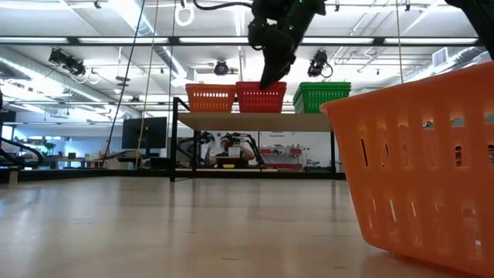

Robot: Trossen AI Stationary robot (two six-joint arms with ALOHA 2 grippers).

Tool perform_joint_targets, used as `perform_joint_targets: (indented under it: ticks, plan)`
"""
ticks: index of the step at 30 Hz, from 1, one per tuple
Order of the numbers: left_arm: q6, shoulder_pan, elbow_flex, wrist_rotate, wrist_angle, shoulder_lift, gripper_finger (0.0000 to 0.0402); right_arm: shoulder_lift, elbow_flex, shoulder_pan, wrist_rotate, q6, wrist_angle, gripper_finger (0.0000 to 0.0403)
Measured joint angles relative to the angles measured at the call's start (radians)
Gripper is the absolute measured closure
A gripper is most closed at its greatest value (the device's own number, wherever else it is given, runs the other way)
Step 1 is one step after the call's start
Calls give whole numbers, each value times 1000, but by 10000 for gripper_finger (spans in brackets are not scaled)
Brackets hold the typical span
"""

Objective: Stack baskets on shelf by color
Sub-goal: Stack the top red bin on top of the other orange bin on the shelf

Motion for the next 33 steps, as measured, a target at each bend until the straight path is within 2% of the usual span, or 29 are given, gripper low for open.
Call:
perform_joint_targets:
  ticks: [8,15,19,28,33]
  plan:
    - [-8,0,0,0,0,0,222,0,-10,-6,58,4,-1,243]
    - [-8,0,0,0,0,0,225,0,-10,-26,61,11,-66,249]
    - [-8,0,0,0,0,0,225,0,-10,-31,61,11,-87,276]
    - [-10,0,0,0,0,0,228,0,-10,-31,53,-1,-91,372]
    - [-34,0,0,1,0,0,229,-1,-10,-32,38,-46,-105,382]
